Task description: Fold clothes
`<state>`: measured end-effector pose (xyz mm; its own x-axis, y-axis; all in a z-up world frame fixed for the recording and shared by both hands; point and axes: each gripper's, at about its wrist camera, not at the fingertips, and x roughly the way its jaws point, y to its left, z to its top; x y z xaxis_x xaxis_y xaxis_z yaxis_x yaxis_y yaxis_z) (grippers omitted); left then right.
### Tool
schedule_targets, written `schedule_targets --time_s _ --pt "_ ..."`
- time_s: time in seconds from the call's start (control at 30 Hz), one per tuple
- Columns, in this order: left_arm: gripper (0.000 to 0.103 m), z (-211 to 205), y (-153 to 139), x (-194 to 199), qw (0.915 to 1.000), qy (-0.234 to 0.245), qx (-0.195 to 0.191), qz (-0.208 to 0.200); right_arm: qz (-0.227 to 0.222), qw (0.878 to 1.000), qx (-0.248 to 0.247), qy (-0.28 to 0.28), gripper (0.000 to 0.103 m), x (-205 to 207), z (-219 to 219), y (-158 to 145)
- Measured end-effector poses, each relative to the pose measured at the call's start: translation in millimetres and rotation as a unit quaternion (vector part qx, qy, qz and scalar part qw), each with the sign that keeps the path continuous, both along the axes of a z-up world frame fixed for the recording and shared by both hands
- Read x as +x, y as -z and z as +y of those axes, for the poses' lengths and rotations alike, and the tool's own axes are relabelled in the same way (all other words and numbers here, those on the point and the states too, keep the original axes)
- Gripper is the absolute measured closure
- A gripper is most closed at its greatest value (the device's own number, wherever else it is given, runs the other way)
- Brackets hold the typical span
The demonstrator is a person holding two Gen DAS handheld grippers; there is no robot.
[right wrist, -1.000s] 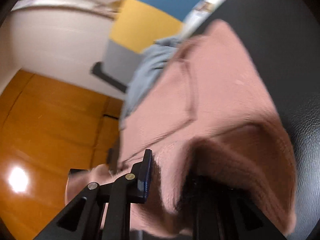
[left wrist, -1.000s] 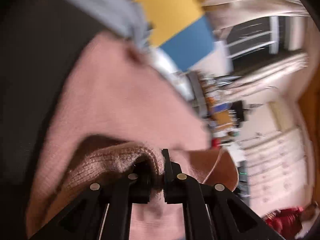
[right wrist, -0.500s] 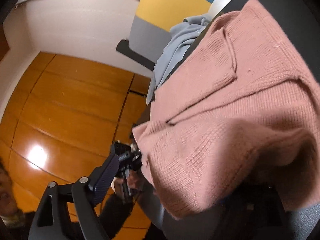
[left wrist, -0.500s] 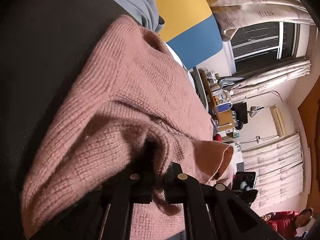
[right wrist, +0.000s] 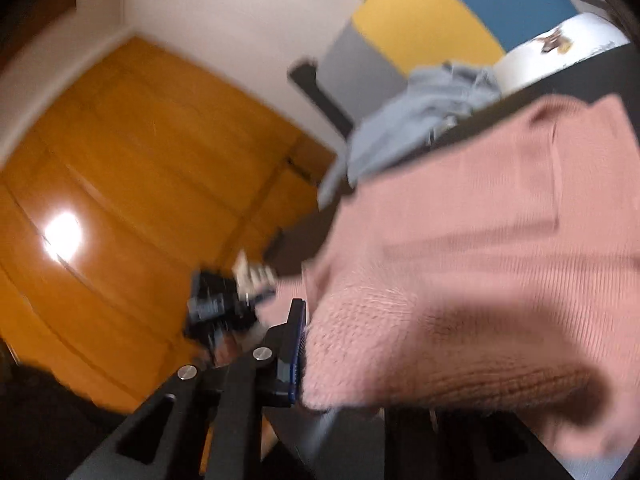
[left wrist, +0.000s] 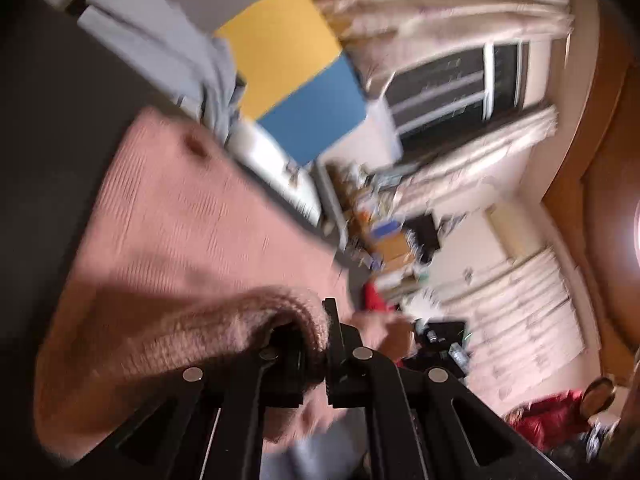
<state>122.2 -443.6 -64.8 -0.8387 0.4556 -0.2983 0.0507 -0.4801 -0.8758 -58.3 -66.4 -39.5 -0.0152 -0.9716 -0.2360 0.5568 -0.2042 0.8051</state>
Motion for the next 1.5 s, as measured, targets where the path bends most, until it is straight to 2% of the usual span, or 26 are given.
schedule_targets --time_s 0.07,0.13,0.17,0.2,0.23,0.27,0.33,0.43,0.47,0.57,0.73,0.77,0.8,0.83,0.87,0.9,0.97,1.1,1.17,1.27,1.37,1.4,1.5 --pt "0.097 -18.5 -0.1 -19.6 0.9995 -0.023 0.018 0.006 -0.023 0.998 -0.032 0.053 0.083 -24.6 18.0 -3.9" --pt "0.096 -27.2 9.4 -29.4 0.9989 -0.037 0.027 -0.001 -0.07 0.989 -0.048 0.119 0.083 -56.4 27.5 3.2" --pt "0.089 -29.2 16.4 -32.0 0.9986 -0.042 0.03 -0.008 -0.1 0.983 -0.051 0.142 0.077 -68.2 31.9 11.6" --pt "0.086 -31.3 23.4 -34.6 0.9983 -0.047 0.032 -0.015 -0.124 0.978 -0.05 0.158 0.052 -80.1 30.1 21.5" --pt "0.086 -33.3 30.4 -37.1 0.9978 -0.052 0.035 -0.021 -0.146 0.973 -0.045 0.171 0.034 -90.2 28.7 32.0" --pt "0.084 -35.3 37.4 -39.7 0.9973 -0.057 0.037 -0.028 -0.165 0.969 -0.033 0.182 0.01 -97.3 27.9 43.9" --pt "0.086 -39.4 51.5 -44.8 0.9961 -0.066 0.042 -0.041 -0.174 0.966 -0.027 0.189 0.019 -102.7 28.7 57.5" --pt "0.095 -45.5 72.5 -52.6 0.9936 -0.081 0.049 -0.062 -0.124 0.977 -0.02 0.171 0.021 -88.5 31.4 52.9" --pt "0.102 -44.4 77.2 -51.1 0.9931 -0.083 0.048 -0.067 -0.105 0.981 -0.012 0.165 0.023 -83.2 30.4 51.5" --pt "0.1 -24.3 78.7 -24.7 0.9941 -0.071 0.033 -0.076 -0.056 0.989 0.024 0.137 0.028 -68.9 25.2 44.7" --pt "0.1 14.3 67.7 28.7 0.9927 -0.05 -0.005 -0.109 -0.038 0.991 0.07 0.104 0.033 -51.8 28.0 43.8" --pt "0.101 19.7 60.5 34.7 0.9922 -0.046 -0.027 -0.113 -0.035 0.991 0.085 0.097 0.034 -46.1 28.4 41.5" --pt "0.099 25.2 53.3 40.8 0.9911 -0.041 -0.048 -0.117 -0.036 0.99 0.099 0.092 0.034 -43.7 29.8 39.7" --pt "0.086 28.7 46.2 46.2 0.9899 -0.039 -0.068 -0.118 -0.037 0.989 0.114 0.088 0.034 -42.2 35.1 38.9" --pt "0.08 28.9 39.0 50.4 0.989 -0.041 -0.082 -0.116 -0.032 0.987 0.133 0.086 0.034 -41.2 44.8 38.3" --pt "0.079 29.1 31.8 54.6 0.9879 -0.043 -0.097 -0.113 -0.018 0.985 0.151 0.087 0.034 -38.4 51.6 34.2" --pt "0.073 29.4 18.1 62.0 0.9844 -0.047 -0.13 -0.109 0.04 0.978 0.185 0.091 0.034 -32.1 53.3 15.7" --pt "0.061 30.3 -3.4 66.7 0.9654 -0.054 -0.228 -0.115 0.12 0.959 0.244 0.081 0.032 -29.7 43.6 -0.1" --pt "0.056 32.6 -9.3 66.2 0.9552 -0.04 -0.268 -0.119 0.154 0.946 0.278 0.07 0.031 -29.6 37.6 -2.1" --pt "0.054 38.3 -15.0 57.3 0.9388 -0.01 -0.321 -0.125 0.169 0.929 0.327 0.044 0.031 -35.2 28.5 12.0" --pt "0.053 45.9 -16.6 45.0 0.925 0.024 -0.358 -0.126 0.155 0.918 0.364 0.012 0.031 -42.3 20.9 30.2" --pt "0.053 48.6 -15.6 40.3 0.918 0.037 -0.373 -0.129 0.159 0.915 0.37 0.008 0.031 -42.3 19.2 32.9" --pt "0.053 54.2 -8.1 23.6 0.8865 0.067 -0.436 -0.141 0.162 0.911 0.378 0.005 0.036 -44.4 19.6 34.4"
